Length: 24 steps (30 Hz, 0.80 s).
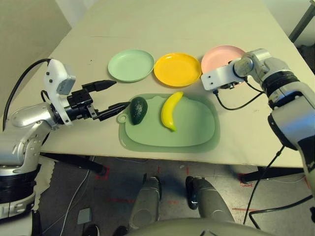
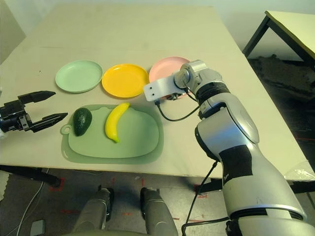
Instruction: Place the fruits into color-matched plates.
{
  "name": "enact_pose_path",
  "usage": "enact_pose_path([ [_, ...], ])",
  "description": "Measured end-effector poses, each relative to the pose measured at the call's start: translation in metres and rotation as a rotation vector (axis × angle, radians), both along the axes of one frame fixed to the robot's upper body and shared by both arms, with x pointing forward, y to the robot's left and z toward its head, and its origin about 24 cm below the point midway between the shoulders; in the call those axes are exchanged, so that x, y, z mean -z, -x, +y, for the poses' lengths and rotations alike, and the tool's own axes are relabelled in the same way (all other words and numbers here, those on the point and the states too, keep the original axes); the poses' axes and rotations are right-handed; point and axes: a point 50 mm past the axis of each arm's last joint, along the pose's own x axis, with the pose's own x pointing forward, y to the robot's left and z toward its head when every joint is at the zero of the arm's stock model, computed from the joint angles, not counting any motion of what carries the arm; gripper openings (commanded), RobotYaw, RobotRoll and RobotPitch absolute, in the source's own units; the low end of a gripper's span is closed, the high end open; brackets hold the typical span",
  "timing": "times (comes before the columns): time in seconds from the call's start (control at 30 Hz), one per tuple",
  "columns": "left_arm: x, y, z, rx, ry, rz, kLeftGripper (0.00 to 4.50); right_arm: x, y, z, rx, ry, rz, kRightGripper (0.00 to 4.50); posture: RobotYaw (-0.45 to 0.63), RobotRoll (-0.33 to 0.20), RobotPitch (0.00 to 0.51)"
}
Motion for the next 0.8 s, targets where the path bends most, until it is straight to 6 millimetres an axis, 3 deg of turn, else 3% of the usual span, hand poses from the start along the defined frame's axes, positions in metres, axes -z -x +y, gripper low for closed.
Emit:
enact_pose_path([
  [0.23, 0.005, -0.004, 0.005, -0.006, 0.005, 0.014, 4.50, -0.025, -0.002, 0.004, 0.000, -0.011, -0.042, 2.08, 0.06, 0.000, 0.188],
  [0.5, 0.006, -0.007, 0.009, -0.012, 0.010, 0.010, 4.50, -0.027, -0.005, 0.001, 0.033, -0.049, -0.118, 2.08, 0.09, 0.000, 0.189],
  [0.6, 0.006, -0.007, 0.009, -0.014, 0.010, 0.009, 4.50, -0.018, -0.007, -0.005, 0.071, -0.046, -0.139, 2.08, 0.10, 0.000, 0.193],
  [0.8, 0.009, -0.003, 0.010, -0.025, 0.010, 0.018, 4.50, 0.000, -0.007, -0.019, 0.133, -0.030, -0.142, 4.23, 0.10, 0.000, 0.193],
])
